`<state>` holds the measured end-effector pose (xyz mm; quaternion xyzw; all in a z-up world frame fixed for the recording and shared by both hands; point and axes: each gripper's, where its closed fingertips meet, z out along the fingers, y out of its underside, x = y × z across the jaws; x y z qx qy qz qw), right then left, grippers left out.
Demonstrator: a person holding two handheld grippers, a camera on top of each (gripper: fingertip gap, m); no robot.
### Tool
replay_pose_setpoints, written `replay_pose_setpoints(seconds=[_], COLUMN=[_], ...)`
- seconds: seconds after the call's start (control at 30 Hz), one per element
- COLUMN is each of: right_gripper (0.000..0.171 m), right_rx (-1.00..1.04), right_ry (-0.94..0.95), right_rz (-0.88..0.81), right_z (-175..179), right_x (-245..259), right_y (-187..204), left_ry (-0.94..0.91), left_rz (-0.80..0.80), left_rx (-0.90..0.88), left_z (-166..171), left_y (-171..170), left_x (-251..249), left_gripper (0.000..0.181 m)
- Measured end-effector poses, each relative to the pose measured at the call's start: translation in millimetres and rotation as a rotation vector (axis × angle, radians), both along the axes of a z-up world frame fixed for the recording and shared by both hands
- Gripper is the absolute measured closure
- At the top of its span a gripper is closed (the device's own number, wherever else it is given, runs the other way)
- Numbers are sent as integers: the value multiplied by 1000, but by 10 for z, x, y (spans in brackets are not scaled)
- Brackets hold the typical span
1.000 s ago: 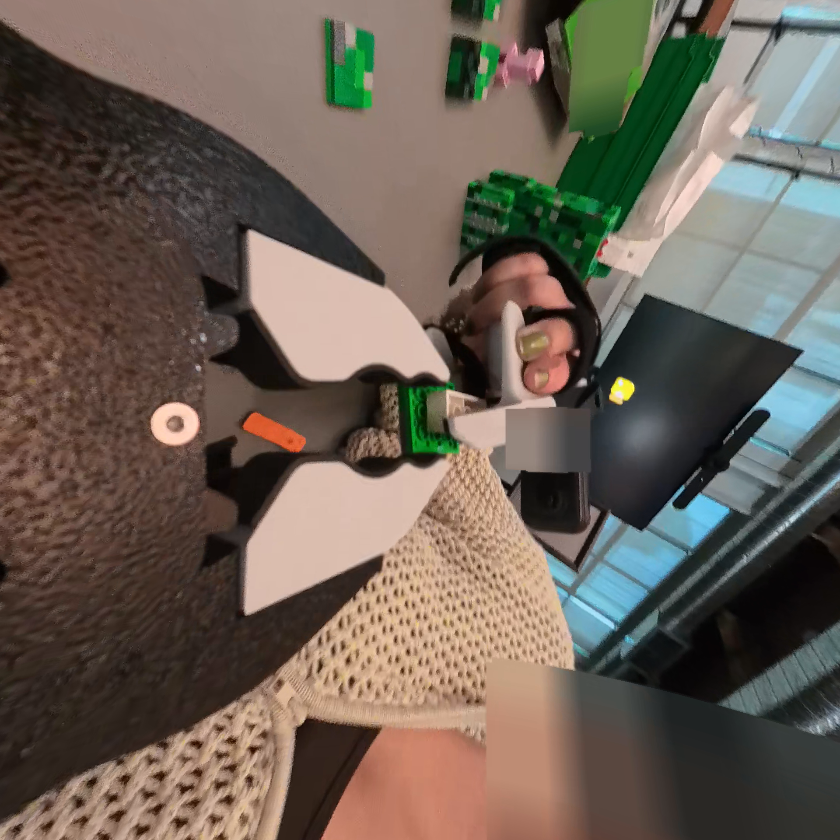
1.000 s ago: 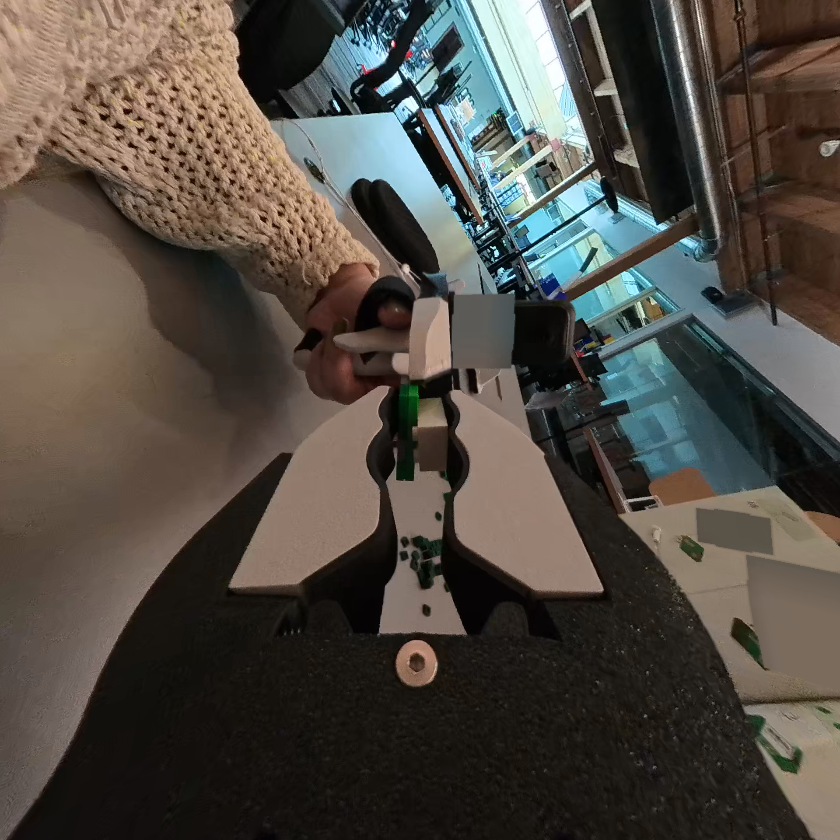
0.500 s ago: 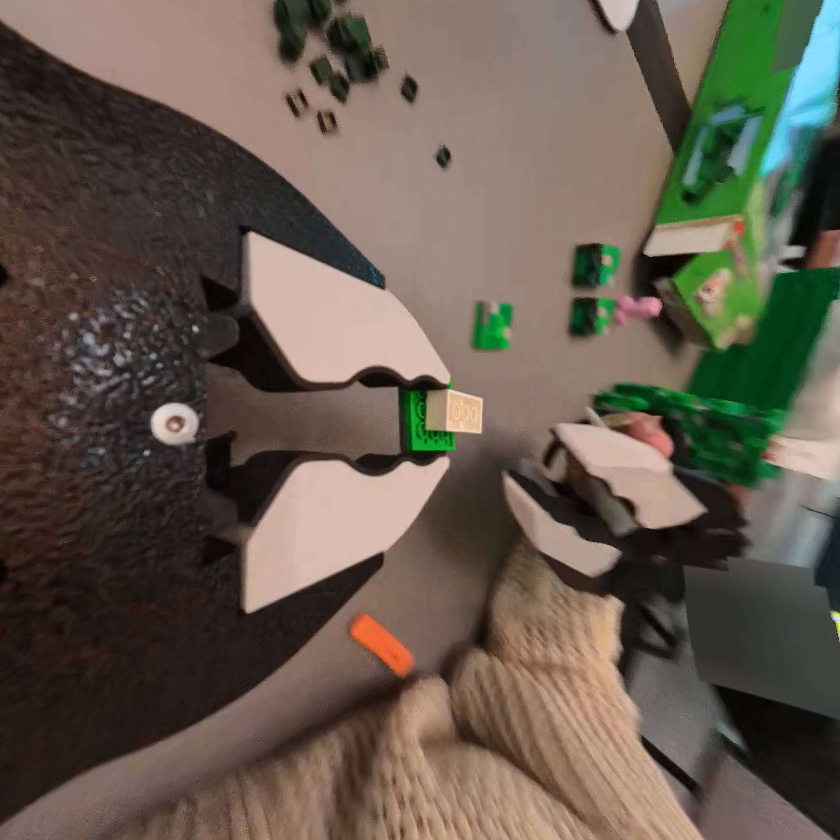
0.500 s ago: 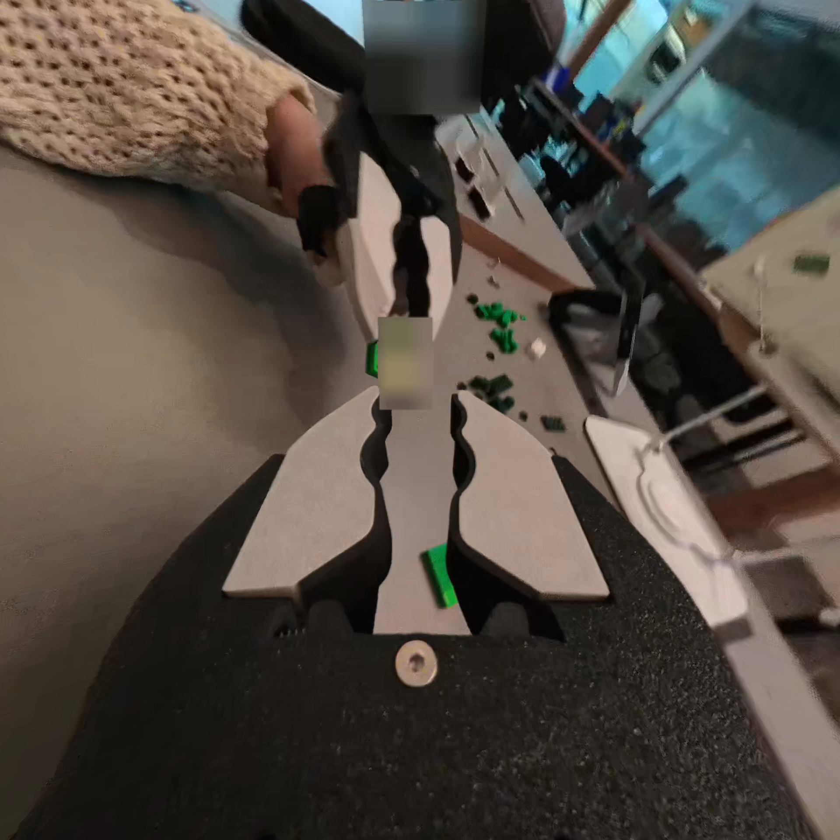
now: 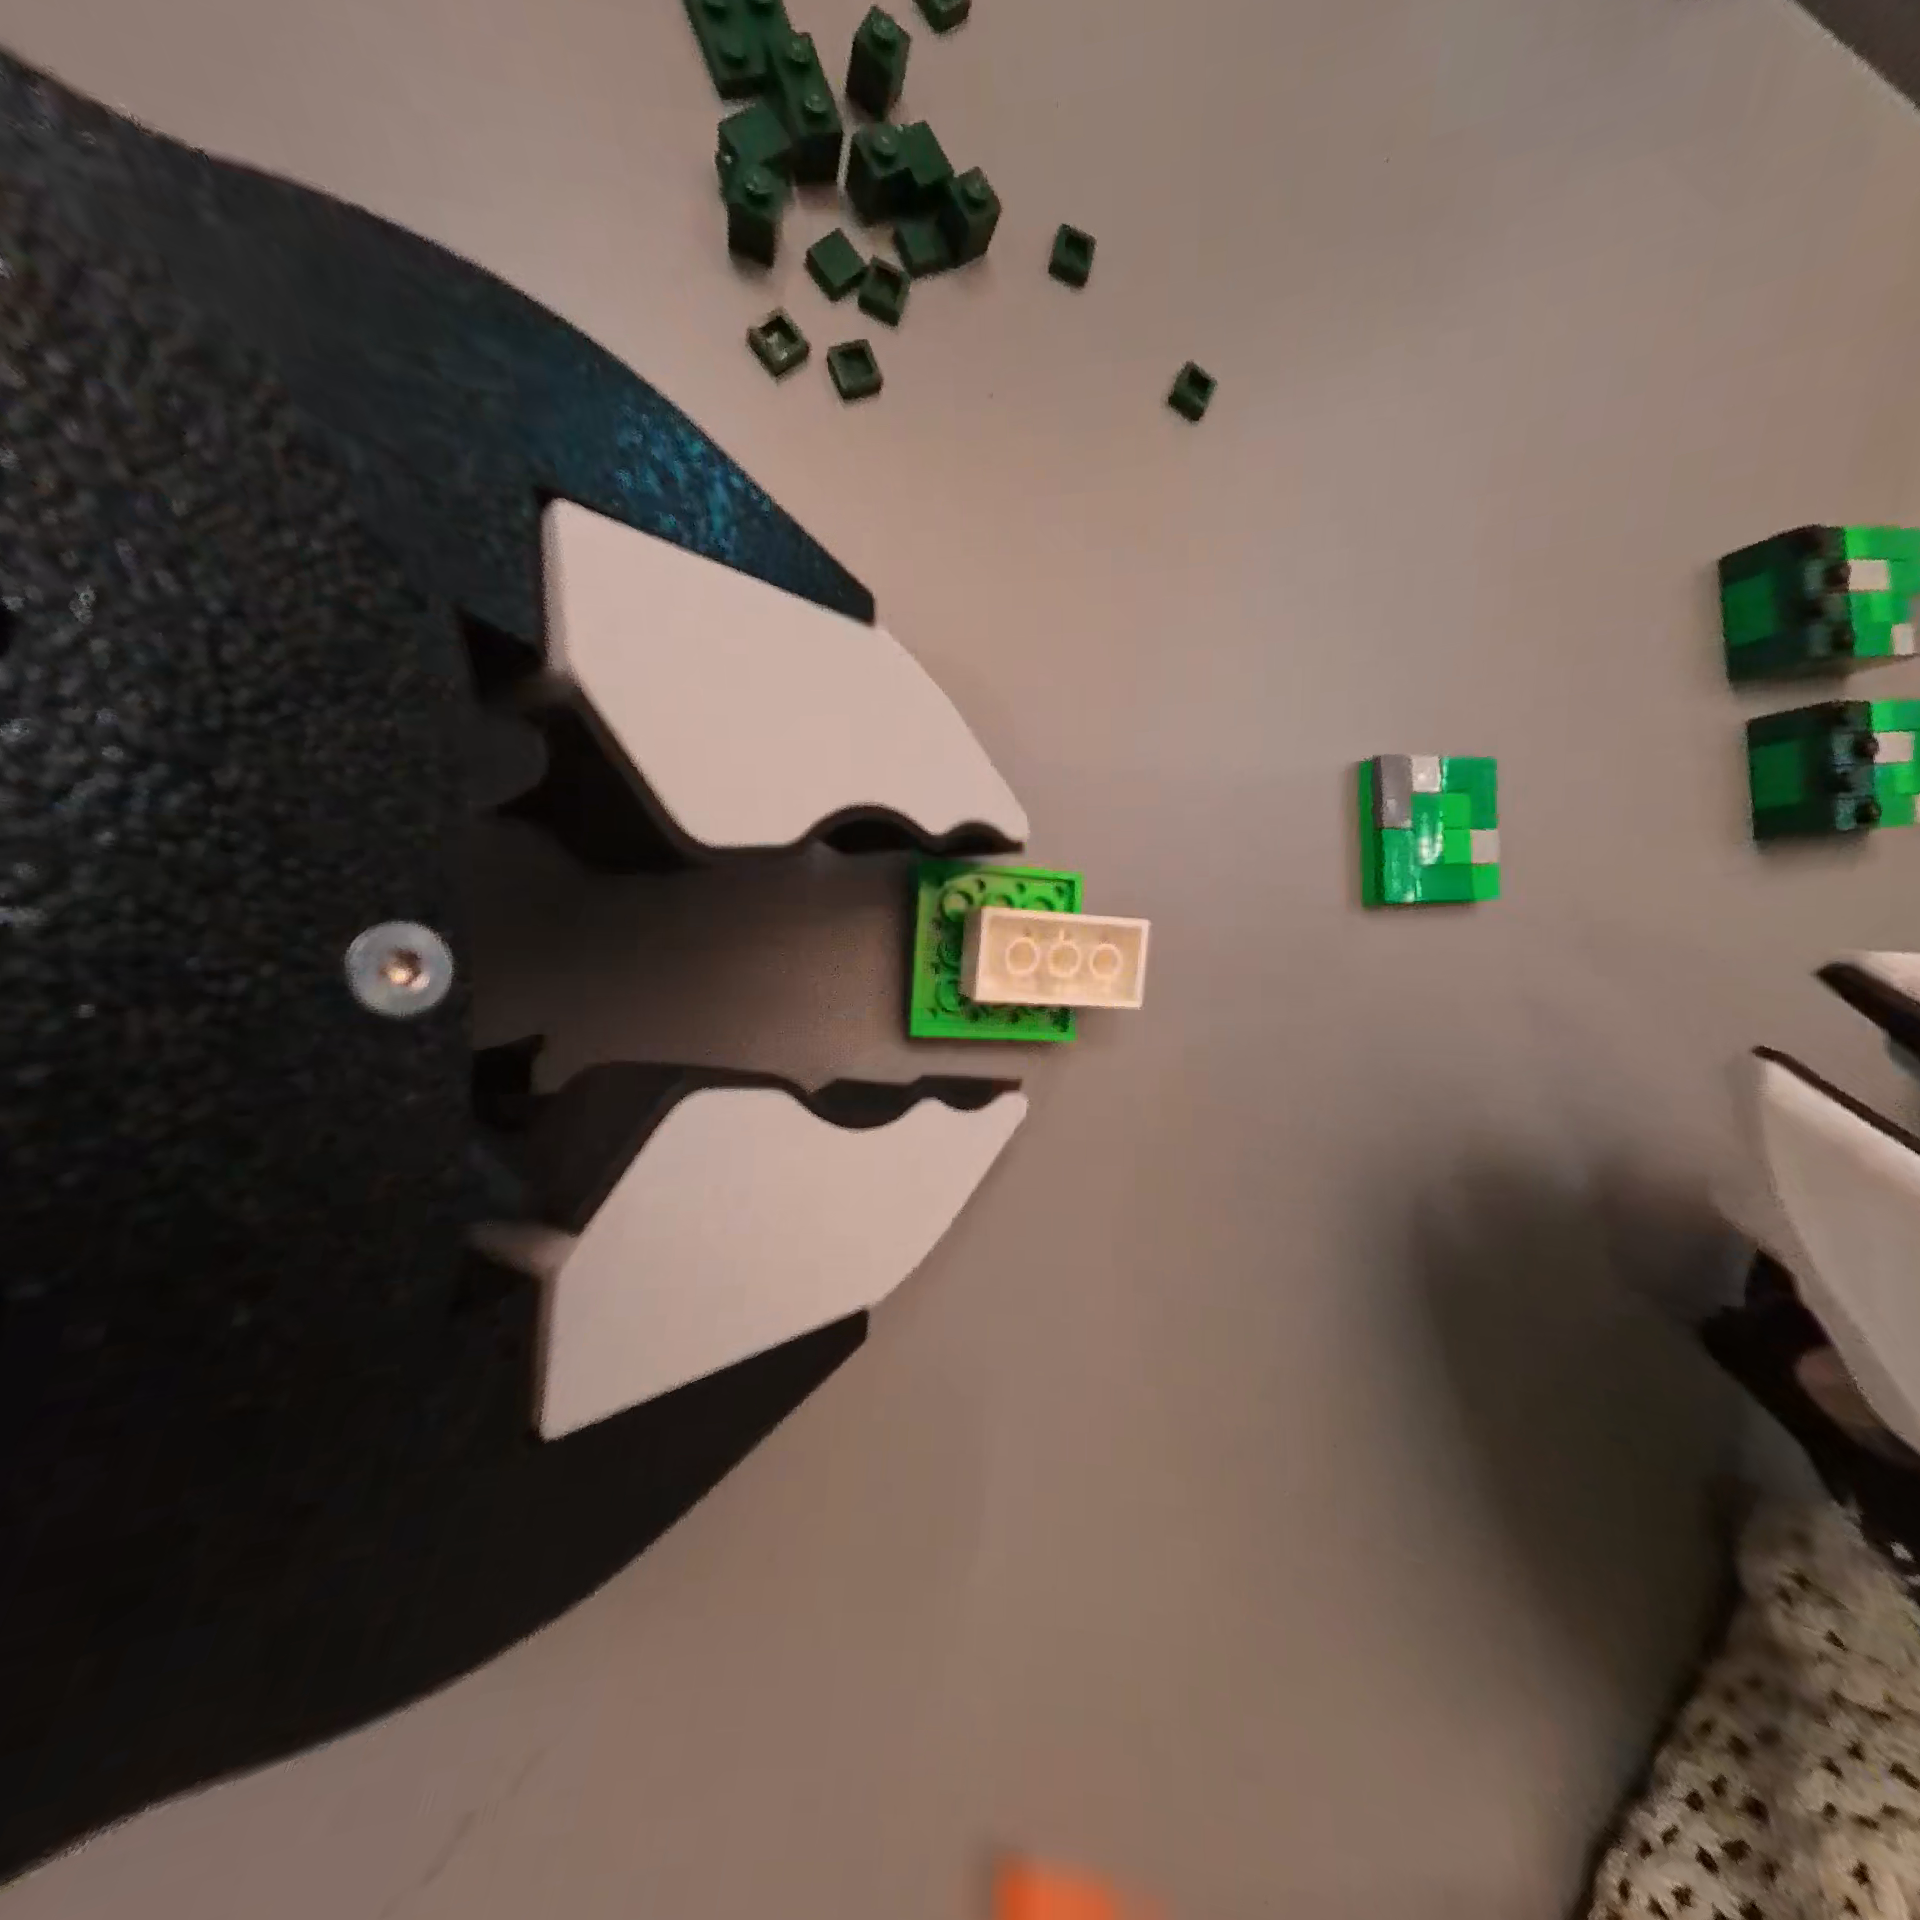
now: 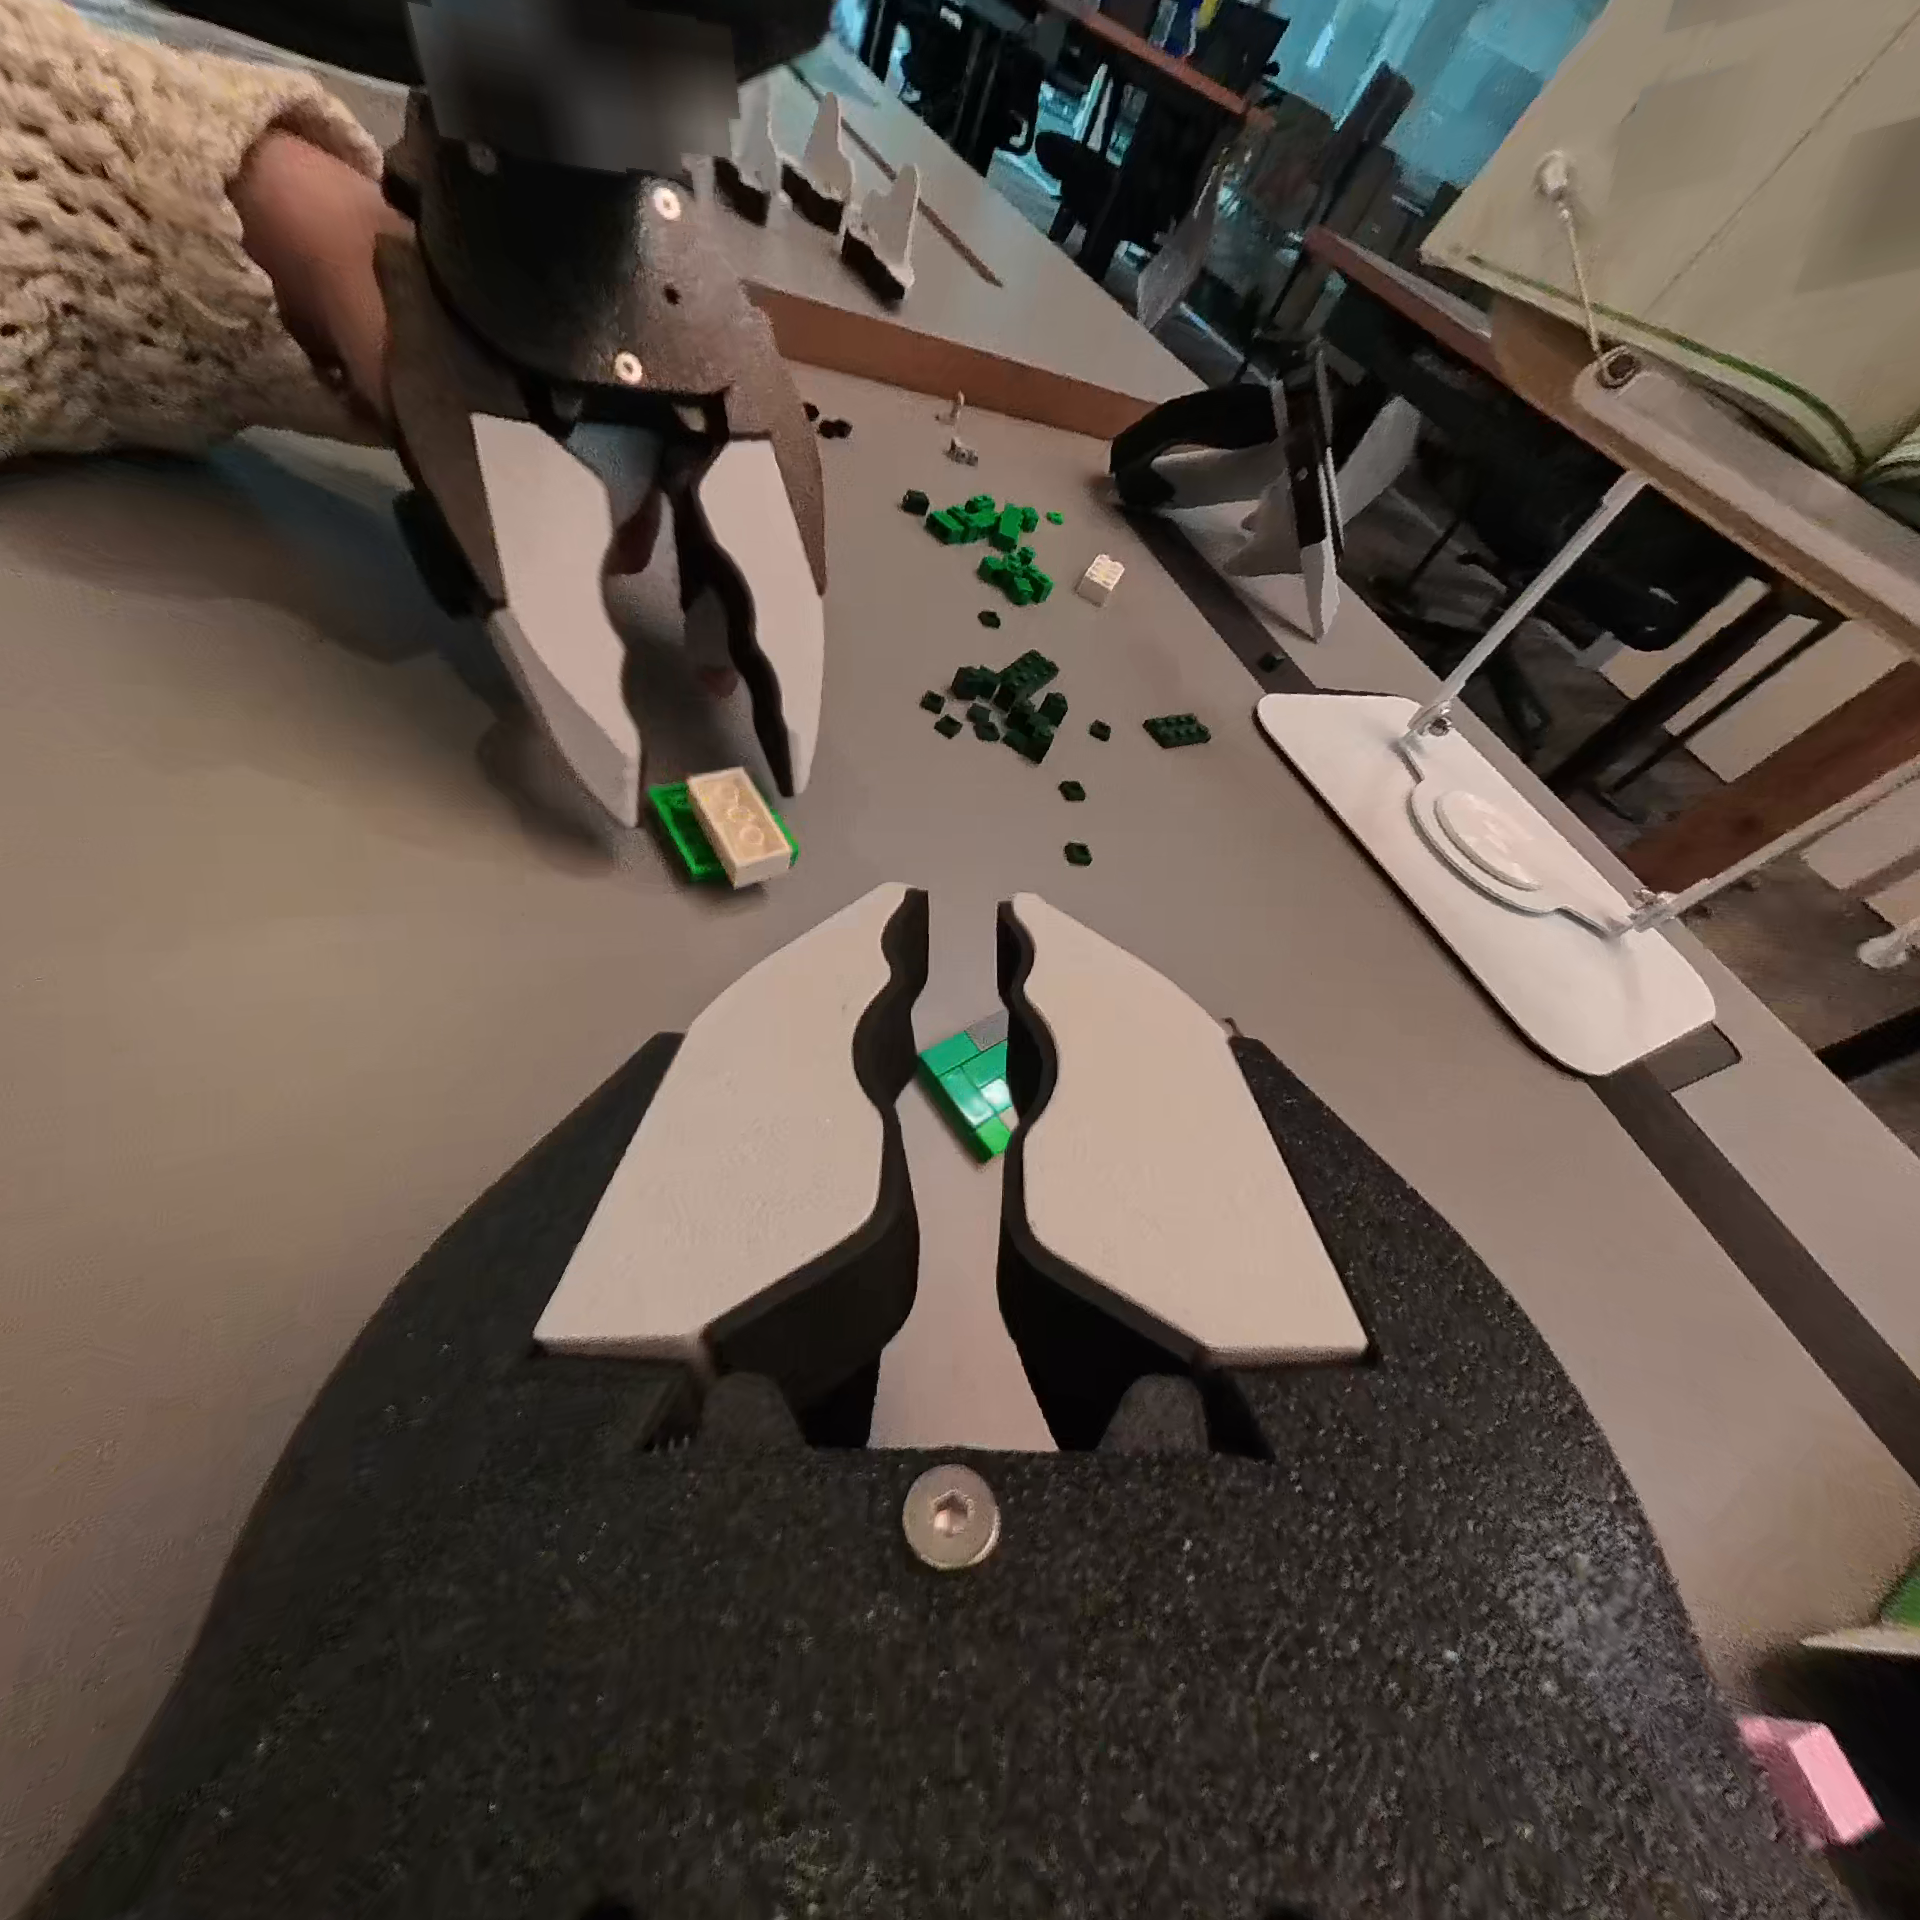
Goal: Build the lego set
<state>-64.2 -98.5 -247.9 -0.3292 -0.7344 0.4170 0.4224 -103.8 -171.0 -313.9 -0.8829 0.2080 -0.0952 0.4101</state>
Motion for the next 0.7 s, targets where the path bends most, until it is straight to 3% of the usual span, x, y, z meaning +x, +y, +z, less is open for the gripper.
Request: replay_pose_setpoints(seconds=[0.13, 0.27, 0.4, 0.5, 0.6, 0.7], right_gripper=[156, 156, 157, 158, 158, 154], right_rx=[18, 20, 49, 64, 13, -33], right_ry=[138, 329, 352, 296, 142, 11], right_rz=[-144, -436, -556, -509, -280, -222], right_z=[173, 307, 252, 160, -12, -81], right_x=[-19, 104, 152, 77, -29, -135], right_y=[228, 642, 761, 687, 378, 295], left_ry=[-18, -33, -184, -248, -289, -286], left_rz=[91, 406, 651, 759, 770, 783], left_rx=[165, 500, 686, 738, 765, 793], left_z=[261, 700, 883, 917, 948, 976], left_y=[-29, -179, -425, -512, -553, -591], left_x=[-127, -641, -1037, -1253, -1292, -1318], left_gripper=[114, 117, 108, 103, 108, 115])
